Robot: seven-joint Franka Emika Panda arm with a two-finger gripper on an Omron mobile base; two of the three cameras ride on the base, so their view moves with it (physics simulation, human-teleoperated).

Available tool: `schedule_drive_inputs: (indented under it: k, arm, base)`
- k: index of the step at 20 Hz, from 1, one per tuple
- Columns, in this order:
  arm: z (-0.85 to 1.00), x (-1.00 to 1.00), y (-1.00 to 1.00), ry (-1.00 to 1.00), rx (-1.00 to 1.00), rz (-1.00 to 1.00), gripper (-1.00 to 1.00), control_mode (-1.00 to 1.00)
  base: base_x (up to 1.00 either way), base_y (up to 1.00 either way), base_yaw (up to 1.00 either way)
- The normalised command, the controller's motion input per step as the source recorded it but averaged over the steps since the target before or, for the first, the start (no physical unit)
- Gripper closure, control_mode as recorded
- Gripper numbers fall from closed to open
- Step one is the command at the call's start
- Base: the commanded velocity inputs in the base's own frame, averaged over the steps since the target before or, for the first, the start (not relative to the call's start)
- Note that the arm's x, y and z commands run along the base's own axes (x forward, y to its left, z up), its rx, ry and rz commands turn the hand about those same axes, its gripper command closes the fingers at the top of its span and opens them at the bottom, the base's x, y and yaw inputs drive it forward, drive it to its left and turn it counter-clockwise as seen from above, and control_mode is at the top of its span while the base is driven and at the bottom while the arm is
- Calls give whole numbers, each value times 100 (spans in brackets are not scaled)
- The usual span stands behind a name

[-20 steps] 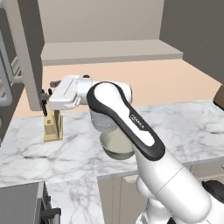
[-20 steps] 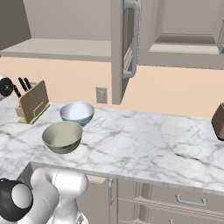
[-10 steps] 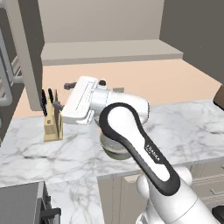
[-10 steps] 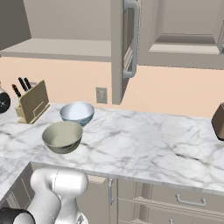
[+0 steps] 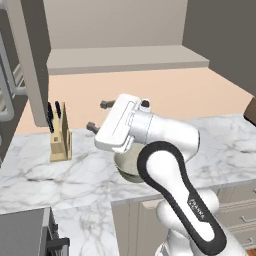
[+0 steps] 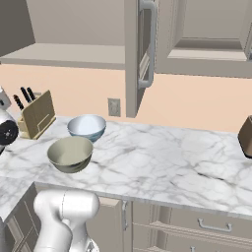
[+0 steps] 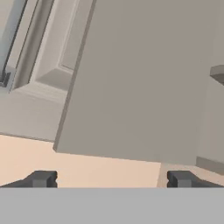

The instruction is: Open the cabinet. Pick the bowls from the counter and place them in the cabinet. Then close the cabinet.

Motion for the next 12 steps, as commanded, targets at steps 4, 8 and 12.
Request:
schedule_drive_inputs:
  k: [4,8,12]
  arm:
    - [0,-23,-33,12,6,-25,-100,-100]
    - [0,-26,-18,22,16,-48,-100,-100]
    - [29,-22,-22,42,35,-49,-100,-100]
  base:
    - [0,0,0]
    - [0,0,0]
    - [0,0,0]
